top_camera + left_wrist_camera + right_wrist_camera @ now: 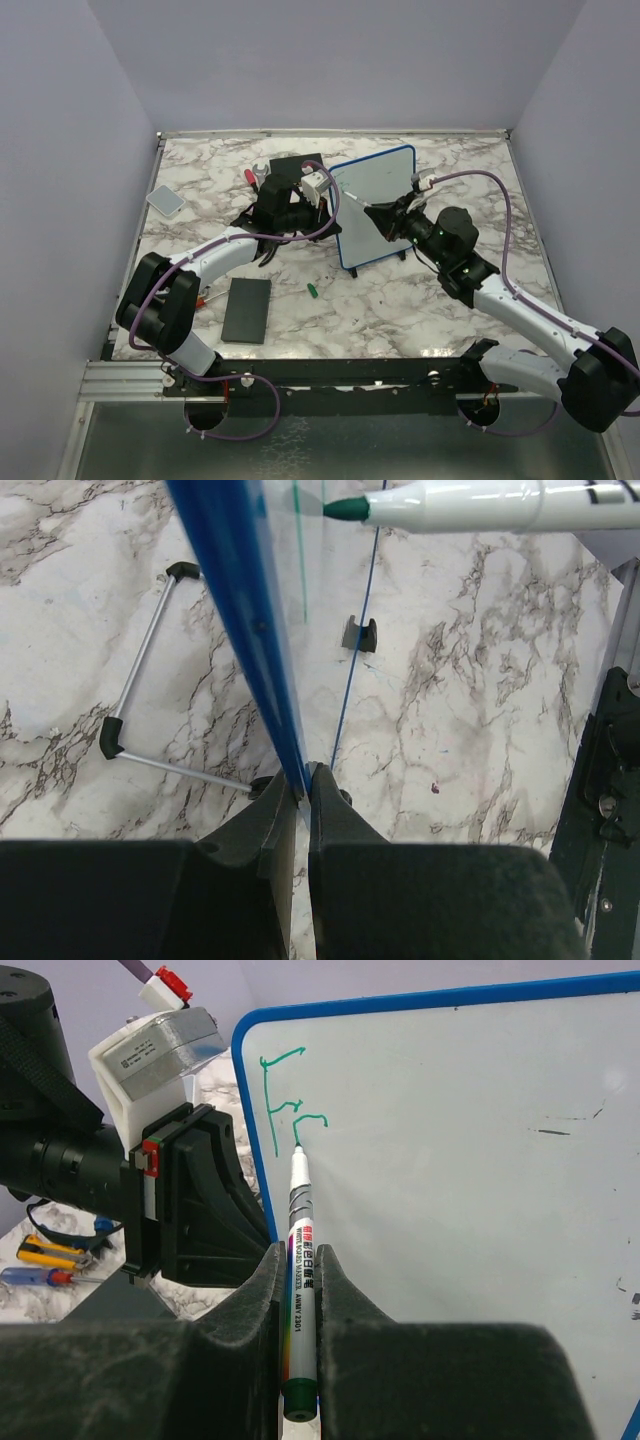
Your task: Write a sentence on the whiteboard
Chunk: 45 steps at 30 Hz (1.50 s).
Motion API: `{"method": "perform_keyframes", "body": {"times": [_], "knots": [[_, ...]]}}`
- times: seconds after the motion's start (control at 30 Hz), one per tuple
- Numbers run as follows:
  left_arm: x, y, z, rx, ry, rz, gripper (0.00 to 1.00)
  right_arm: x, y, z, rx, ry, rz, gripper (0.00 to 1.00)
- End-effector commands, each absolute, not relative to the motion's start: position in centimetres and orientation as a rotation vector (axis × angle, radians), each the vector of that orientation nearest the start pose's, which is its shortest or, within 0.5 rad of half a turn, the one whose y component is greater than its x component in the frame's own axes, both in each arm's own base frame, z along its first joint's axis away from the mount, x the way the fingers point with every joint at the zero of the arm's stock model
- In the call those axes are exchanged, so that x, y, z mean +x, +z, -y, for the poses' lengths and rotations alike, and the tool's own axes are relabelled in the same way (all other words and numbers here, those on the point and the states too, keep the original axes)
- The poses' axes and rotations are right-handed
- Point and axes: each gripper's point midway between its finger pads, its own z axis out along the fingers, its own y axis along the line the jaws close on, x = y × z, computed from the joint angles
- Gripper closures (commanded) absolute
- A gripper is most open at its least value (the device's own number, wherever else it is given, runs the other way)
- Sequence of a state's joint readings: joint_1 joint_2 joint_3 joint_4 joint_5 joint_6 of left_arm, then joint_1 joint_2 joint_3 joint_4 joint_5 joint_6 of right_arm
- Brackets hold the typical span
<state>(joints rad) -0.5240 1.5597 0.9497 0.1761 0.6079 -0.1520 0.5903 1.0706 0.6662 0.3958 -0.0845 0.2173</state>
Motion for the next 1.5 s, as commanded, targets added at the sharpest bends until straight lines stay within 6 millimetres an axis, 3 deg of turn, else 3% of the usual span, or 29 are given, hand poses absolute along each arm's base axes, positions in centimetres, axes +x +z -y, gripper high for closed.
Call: {"method": "perform_keyframes", "body": {"times": [0.0, 0.33, 0.57, 0.87, 1.47], "knots": [[31.4, 13.3, 29.8, 0.791, -0.98, -2.019, 1.0, 31.1, 24.4, -22.8, -0.351, 0.644, -1.637, 0.99], [31.4, 13.3, 29.9, 0.792, -0.982, -2.02, 1.0, 31.8, 26.4, -21.7, -0.271, 0.602, -1.591, 0.99], [31.4, 13.3, 29.9, 0.792, -0.982, -2.019, 1.0, 32.2, 28.4, -22.0, -0.278, 0.614, -1.537, 1.0], [31.4, 13.2, 29.9, 0.794, -0.983, -2.02, 1.0, 32.3, 29.4, -22.2, -0.285, 0.618, -1.509, 0.99], [31.4, 13.3, 29.9, 0.795, -0.983, -2.018, 1.0, 31.6, 24.5, -22.1, -0.303, 0.614, -1.633, 1.0]]}}
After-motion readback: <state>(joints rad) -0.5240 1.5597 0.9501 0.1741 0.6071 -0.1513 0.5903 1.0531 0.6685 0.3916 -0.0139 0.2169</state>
